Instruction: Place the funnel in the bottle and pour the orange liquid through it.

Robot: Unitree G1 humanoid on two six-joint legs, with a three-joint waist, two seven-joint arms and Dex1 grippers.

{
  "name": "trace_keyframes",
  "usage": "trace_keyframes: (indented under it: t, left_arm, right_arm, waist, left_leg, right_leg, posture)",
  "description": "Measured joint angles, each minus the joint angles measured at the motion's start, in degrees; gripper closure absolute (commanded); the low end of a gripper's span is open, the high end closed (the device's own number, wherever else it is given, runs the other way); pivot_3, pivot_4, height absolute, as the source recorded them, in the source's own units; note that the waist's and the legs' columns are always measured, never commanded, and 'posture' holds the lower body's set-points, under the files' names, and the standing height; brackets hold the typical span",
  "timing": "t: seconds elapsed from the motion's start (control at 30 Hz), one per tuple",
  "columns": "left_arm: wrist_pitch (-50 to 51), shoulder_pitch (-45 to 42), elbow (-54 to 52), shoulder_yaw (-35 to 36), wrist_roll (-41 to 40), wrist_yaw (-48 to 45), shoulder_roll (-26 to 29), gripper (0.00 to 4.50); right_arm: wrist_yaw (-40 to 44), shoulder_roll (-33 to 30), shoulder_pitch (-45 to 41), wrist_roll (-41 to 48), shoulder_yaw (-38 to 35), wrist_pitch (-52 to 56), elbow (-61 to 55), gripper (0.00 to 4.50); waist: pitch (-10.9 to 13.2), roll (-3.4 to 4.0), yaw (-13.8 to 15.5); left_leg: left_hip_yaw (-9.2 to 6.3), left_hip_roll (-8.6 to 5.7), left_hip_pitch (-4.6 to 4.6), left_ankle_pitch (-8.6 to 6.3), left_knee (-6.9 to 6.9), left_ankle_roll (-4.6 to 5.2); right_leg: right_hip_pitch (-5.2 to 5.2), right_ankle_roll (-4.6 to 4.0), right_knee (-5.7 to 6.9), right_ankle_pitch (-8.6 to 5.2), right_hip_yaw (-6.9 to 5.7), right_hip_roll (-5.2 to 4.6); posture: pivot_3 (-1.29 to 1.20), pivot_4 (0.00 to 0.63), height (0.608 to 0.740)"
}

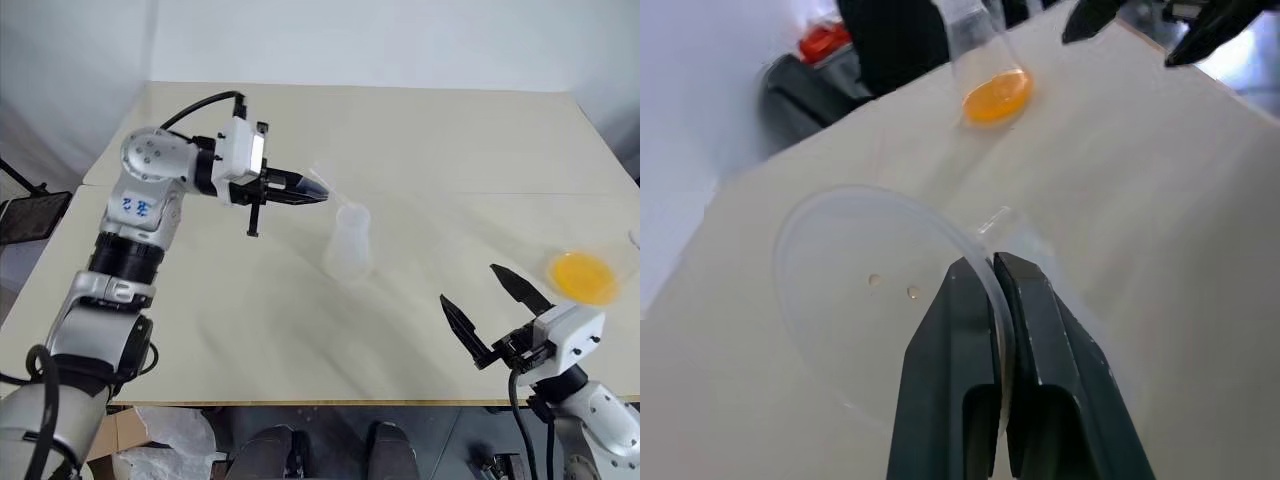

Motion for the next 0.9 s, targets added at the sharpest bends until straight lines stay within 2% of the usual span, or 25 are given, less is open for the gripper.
trace_keyframes:
  t: [0.1, 0.33, 0.5, 0.7, 0.9]
  left_arm:
    - [-5.49, -5.00, 6.62, -1.38, 1.84, -3.48, -1.34, 4.47]
    - [-11.60, -8.16, 13.66, -3.06, 5.45, -5.39, -2.49, 4.47]
    - [-18.53, -11.47, 18.74, -6.15, 11.04, -5.54, -3.76, 4.47]
    - [-19.63, -13.94, 19.40, -7.92, 12.28, -6.47, -7.47, 2.98]
    - [-12.93, -13.05, 19.25, -3.90, 7.69, -9.36, -8.29, 1.36]
  right_arm:
    - [-1.60, 2.28, 1.90, -1.51, 0.94, -0.94, -1.81, 0.00]
    - [-3.28, 3.67, 2.20, -3.55, 3.29, -1.77, -2.95, 0.00]
    - [-4.32, 4.05, 1.98, -4.54, 4.28, -1.77, -3.51, 0.00]
    - [-5.39, 4.08, 0.13, -4.53, 5.23, -1.71, -3.51, 0.00]
    - [-6.38, 4.64, -0.52, -5.00, 5.83, -1.77, -3.44, 0.00]
  waist:
    - [0.00, 0.01, -0.06]
    - [0.00, 0.00, 0.31]
    - [0.00, 0.00, 0.52]
    - [0.01, -0.01, 0.38]
    - [0.00, 0.00, 0.32]
  left_leg:
    - [-0.02, 0.02, 0.05, 0.01, -0.03, -0.01]
    - [-0.06, 0.01, 0.04, 0.01, 0.02, 0.00]
    - [-0.11, -0.01, -0.03, 0.00, 0.06, 0.03]
    - [-0.11, 0.00, -0.03, 0.01, 0.06, 0.05]
    - [-0.13, 0.02, -0.02, 0.01, 0.08, 0.06]
  right_leg:
    - [-0.02, 0.00, 0.03, -0.01, 0.07, 0.04]
    - [-0.02, 0.00, 0.01, 0.00, 0.14, 0.03]
    - [-0.02, 0.00, 0.00, 0.00, 0.11, 0.01]
    - [-0.04, 0.00, 0.02, 0.00, 0.11, 0.01]
    - [-0.04, 0.00, 0.07, 0.00, 0.11, 0.01]
  posture:
    - [0.00, 0.150, 0.740]
    - [0.00, 0.150, 0.740]
    - [0.00, 0.150, 0.740]
    - [0.00, 0.150, 0.740]
    - [0.00, 0.150, 0.740]
